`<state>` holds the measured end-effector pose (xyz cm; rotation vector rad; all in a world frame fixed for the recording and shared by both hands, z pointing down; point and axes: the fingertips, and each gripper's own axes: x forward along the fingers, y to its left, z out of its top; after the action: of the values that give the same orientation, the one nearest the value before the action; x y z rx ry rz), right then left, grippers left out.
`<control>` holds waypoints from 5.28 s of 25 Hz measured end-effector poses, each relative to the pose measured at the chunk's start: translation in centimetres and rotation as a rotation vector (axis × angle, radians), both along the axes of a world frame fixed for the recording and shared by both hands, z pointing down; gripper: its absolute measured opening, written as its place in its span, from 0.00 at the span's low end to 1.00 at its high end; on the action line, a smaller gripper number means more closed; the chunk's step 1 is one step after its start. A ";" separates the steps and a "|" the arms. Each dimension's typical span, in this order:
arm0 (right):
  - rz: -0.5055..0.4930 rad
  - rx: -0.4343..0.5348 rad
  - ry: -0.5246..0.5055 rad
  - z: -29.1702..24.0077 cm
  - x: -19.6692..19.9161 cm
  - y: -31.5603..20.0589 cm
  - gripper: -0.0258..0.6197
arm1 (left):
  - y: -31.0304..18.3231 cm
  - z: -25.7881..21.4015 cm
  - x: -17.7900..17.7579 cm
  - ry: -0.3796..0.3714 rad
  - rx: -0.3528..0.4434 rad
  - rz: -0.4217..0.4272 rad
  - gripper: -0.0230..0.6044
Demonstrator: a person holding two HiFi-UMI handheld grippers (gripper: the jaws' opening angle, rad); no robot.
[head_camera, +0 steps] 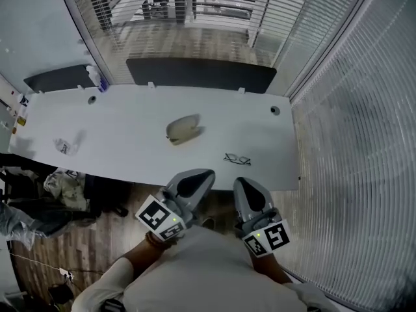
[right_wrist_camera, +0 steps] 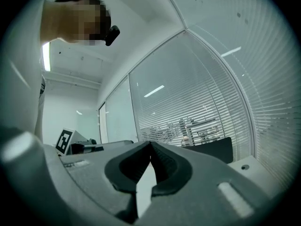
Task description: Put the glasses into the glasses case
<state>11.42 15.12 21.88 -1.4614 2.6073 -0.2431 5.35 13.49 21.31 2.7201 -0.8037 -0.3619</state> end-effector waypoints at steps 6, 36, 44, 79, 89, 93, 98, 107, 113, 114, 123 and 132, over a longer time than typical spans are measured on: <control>-0.016 -0.008 0.027 0.6 -2.4 -6.5 0.04 | -6.3 0.5 -2.4 0.016 -0.003 -0.005 0.04; 0.127 -0.036 0.063 1.3 4.2 -17.2 0.04 | -17.0 1.3 3.5 -0.013 -0.053 0.109 0.04; 0.129 -0.097 0.074 3.8 4.8 -16.4 0.04 | -17.1 3.5 3.9 -0.048 -0.085 0.124 0.04; 0.032 -0.287 0.287 16.9 6.1 -14.1 0.04 | -14.7 17.8 6.6 -0.188 -0.316 0.203 0.04; -0.121 -0.293 0.694 24.1 6.1 -14.7 0.13 | -16.0 24.5 7.9 -0.231 -0.399 0.225 0.04; -0.179 -0.321 0.785 28.6 6.7 -14.5 0.18 | -16.0 27.4 8.4 -0.263 -0.419 0.232 0.04; -0.274 -0.373 0.866 33.8 7.1 -14.0 0.21 | -16.2 30.5 9.0 -0.291 -0.445 0.231 0.04; -0.387 -0.415 0.988 39.2 7.3 -14.6 0.27 | -17.2 34.3 10.0 -0.318 -0.466 0.241 0.04; -0.468 -0.436 1.086 41.8 7.8 -13.9 0.30 | -17.5 35.6 10.4 -0.317 -0.488 0.247 0.04; -0.475 -0.449 1.087 42.2 7.9 -13.8 0.30 | -17.5 35.9 10.4 -0.318 -0.492 0.248 0.04; -0.531 -0.487 1.098 44.6 8.5 -13.8 0.31 | -17.2 37.6 10.4 -0.324 -0.525 0.239 0.04; -0.605 -0.472 1.111 45.9 8.7 -13.7 0.27 | -17.1 38.4 10.1 -0.321 -0.538 0.228 0.04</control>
<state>20.10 1.40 67.74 -0.9605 4.1212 -0.1130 15.48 -3.61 59.68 2.3390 -0.5509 0.3087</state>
